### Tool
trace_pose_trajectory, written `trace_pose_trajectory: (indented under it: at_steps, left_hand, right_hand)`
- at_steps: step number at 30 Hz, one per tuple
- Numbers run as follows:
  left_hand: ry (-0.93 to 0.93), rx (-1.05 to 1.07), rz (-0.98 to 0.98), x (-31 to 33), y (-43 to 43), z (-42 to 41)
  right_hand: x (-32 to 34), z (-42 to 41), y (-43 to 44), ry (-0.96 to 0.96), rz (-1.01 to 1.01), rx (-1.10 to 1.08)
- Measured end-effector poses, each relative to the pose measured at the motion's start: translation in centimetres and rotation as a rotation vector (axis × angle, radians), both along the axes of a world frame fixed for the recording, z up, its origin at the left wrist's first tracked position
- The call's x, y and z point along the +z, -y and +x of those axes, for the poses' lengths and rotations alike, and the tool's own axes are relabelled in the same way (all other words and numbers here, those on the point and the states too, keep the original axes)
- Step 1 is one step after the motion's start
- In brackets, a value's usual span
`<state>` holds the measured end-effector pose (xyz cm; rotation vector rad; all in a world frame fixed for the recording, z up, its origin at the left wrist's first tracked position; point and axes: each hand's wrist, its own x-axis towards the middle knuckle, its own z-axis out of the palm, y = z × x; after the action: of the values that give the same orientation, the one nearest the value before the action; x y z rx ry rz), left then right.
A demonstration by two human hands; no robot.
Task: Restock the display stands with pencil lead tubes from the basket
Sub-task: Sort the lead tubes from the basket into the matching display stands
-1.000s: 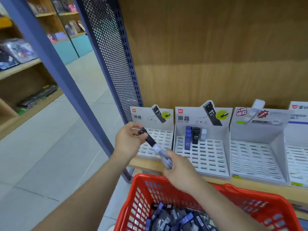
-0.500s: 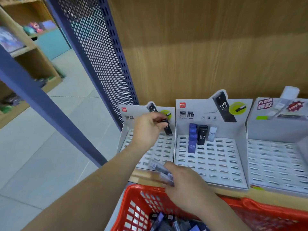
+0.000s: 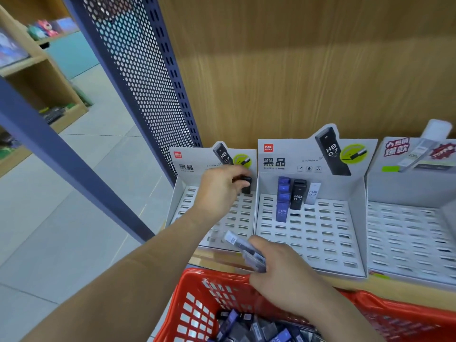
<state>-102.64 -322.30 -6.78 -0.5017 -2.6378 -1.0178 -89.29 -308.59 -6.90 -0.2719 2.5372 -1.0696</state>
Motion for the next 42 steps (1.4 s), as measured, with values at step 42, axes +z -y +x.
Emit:
trace_pose_trajectory:
  at_steps: [42]
  left_hand:
    - [0.778, -0.004, 0.637, 7.8, 2.6, 8.7]
  right_hand:
    - [3.4, 1.4, -0.3, 0.682, -1.189, -0.289]
